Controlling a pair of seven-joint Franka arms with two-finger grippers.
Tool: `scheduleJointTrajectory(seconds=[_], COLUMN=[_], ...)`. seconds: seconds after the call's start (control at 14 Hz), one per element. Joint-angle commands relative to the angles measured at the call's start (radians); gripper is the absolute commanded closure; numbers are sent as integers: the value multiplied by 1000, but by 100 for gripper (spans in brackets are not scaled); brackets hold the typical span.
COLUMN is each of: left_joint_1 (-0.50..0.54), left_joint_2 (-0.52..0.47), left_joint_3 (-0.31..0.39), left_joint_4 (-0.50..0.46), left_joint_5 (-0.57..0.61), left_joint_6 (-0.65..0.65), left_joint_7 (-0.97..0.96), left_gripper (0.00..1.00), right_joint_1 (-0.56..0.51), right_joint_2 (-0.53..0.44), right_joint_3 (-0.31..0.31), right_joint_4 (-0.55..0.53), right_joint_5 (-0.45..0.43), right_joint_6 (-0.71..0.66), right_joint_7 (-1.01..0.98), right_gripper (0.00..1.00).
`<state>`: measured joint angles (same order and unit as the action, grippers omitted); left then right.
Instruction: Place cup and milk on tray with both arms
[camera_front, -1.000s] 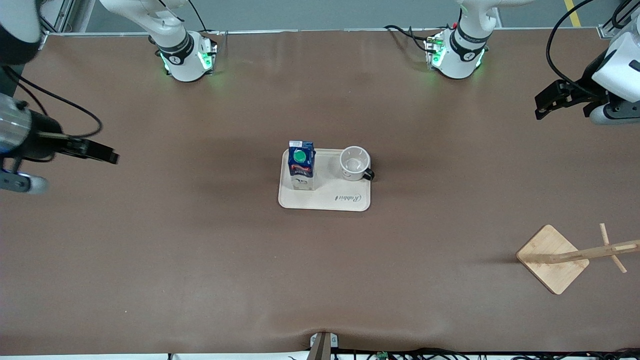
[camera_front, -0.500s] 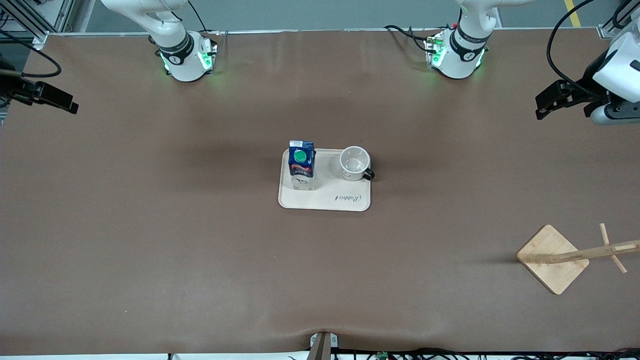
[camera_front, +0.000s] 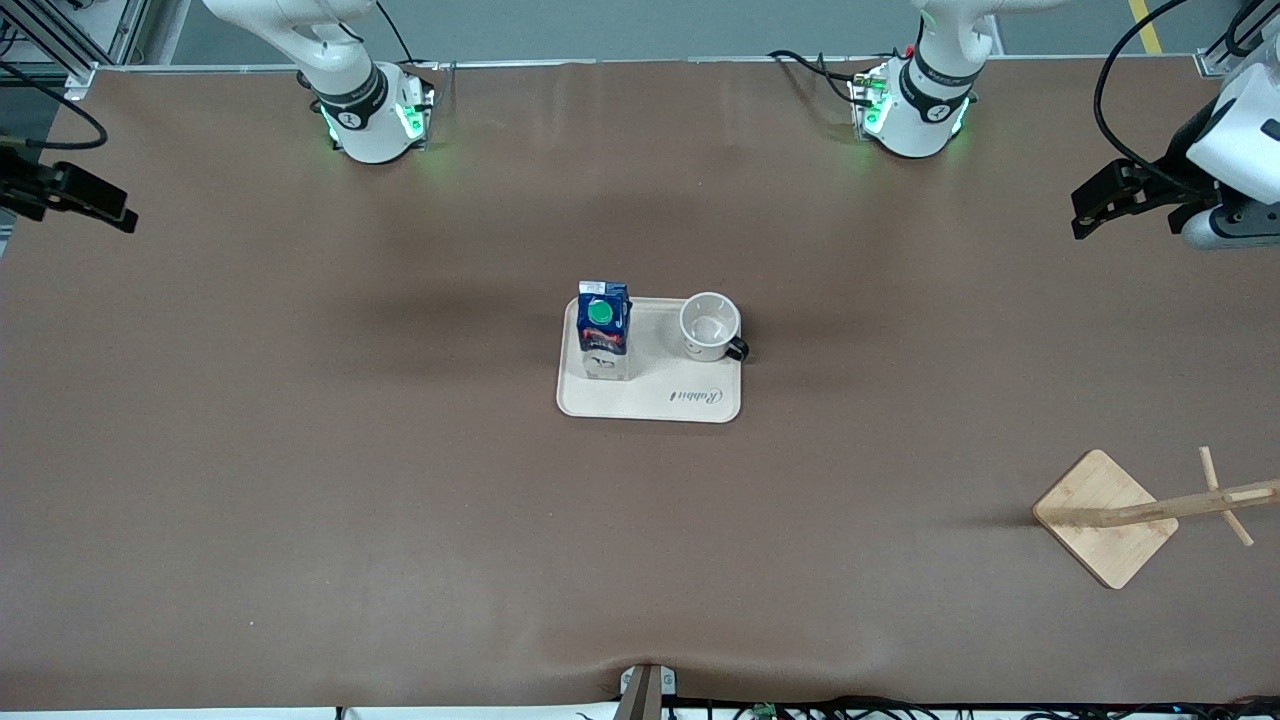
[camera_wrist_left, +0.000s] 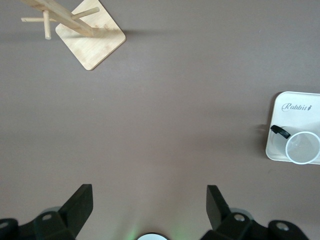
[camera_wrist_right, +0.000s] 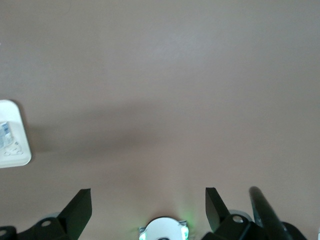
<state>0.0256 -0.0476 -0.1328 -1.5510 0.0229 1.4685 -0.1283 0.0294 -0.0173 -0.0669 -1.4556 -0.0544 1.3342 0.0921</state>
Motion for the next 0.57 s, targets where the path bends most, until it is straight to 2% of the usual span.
scheduleJointTrajectory(seconds=[0.0, 0.07, 0.14, 0.5], left_joint_1=[40, 40, 39, 37], left_joint_2=[-9, -9, -9, -8], left_joint_3=[-4, -4, -4, -11], left_joint_4=[3, 5, 3, 6], left_joint_5=[-60, -60, -58, -40], left_joint_6=[-2, -2, -2, -2], left_joint_7=[16, 15, 12, 9], left_gripper=[0, 0, 0, 0], right_joint_1=[-22, -40, -51, -51], right_joint_2=[-4, -6, -7, -9], right_joint_3=[9, -7, -10, -7], right_joint_4=[27, 26, 24, 20], right_joint_5=[9, 74, 94, 77], right_joint_6=[2, -7, -7, 0], right_joint_7=[-18, -23, -26, -26], right_gripper=[0, 0, 0, 0])
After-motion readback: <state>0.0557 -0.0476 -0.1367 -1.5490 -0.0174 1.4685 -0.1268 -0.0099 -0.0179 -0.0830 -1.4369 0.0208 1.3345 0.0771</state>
